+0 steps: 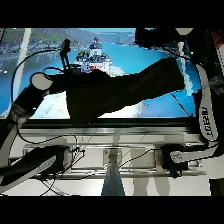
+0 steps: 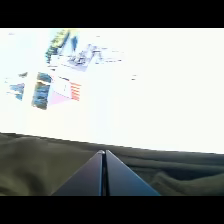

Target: Fold the clothes and pants, and hang the long-sleeved shirts on hangers.

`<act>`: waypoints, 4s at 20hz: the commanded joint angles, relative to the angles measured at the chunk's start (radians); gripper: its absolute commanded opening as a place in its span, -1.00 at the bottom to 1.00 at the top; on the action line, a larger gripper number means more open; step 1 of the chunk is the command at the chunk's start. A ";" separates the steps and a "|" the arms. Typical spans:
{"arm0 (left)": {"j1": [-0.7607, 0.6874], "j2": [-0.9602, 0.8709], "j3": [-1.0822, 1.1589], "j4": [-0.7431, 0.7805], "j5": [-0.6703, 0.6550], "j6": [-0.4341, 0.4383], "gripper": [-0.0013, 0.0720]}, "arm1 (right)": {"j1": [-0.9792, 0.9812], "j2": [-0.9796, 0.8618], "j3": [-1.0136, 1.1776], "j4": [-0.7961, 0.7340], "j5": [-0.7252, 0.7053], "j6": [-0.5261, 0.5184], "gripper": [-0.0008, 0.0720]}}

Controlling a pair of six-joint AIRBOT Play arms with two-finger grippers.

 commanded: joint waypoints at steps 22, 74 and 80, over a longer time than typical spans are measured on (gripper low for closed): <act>0.772 -0.166 -0.328 0.146 -0.319 0.323 0.78 | -0.015 0.006 0.000 -0.082 0.036 -0.029 -0.91; -0.358 -0.467 0.415 -0.280 0.529 0.019 0.29 | -0.261 0.046 0.134 0.014 0.159 -0.053 -0.91; -0.330 -0.481 0.438 -0.276 0.478 0.019 0.94 | -0.272 0.042 0.122 -0.304 0.195 -0.181 -0.91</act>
